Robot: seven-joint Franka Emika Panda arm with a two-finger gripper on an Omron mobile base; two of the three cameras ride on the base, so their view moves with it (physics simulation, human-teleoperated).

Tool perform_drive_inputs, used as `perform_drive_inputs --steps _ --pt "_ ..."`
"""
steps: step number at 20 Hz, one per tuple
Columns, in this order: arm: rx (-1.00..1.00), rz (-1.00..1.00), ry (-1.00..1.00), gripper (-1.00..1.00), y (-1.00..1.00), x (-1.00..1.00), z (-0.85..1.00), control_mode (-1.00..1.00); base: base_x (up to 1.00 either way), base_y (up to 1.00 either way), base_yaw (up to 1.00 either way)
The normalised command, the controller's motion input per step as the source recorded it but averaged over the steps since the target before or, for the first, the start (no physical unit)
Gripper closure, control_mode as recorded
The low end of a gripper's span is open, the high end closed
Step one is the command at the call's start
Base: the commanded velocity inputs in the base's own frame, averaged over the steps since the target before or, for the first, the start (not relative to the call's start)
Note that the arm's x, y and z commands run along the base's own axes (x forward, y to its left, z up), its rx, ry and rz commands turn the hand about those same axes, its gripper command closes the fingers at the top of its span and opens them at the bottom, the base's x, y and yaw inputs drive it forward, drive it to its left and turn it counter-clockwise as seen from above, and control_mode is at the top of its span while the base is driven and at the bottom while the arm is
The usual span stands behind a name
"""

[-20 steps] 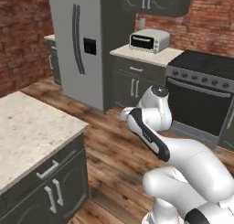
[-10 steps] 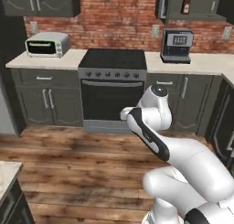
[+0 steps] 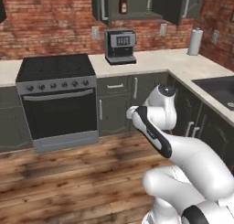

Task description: Pick the candle and candle from the dining table and place them in the open cabinet. Close the cabinet after placing the objects.

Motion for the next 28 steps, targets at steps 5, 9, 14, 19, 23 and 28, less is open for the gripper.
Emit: perform_drive_inputs --steps 5,9,14,19,23,28 --pt "0.00 0.00 0.00 1.00 0.00 0.00 0.00 1.00 0.91 -0.63 -0.07" --pt "0.00 0.00 0.00 1.00 0.00 0.00 0.00 1.00 0.79 -0.62 -0.01" --pt "0.00 0.00 0.00 1.00 0.00 0.00 0.00 1.00 0.69 -0.51 0.00" --pt "0.00 0.00 0.00 1.00 0.00 0.00 0.00 1.00 0.72 -0.23 0.00" --pt "0.00 0.00 0.00 1.00 0.00 0.00 0.00 1.00 0.73 -0.20 0.00" --pt "0.00 0.00 0.00 1.00 0.00 0.00 0.00 1.00 0.64 -0.17 0.00"
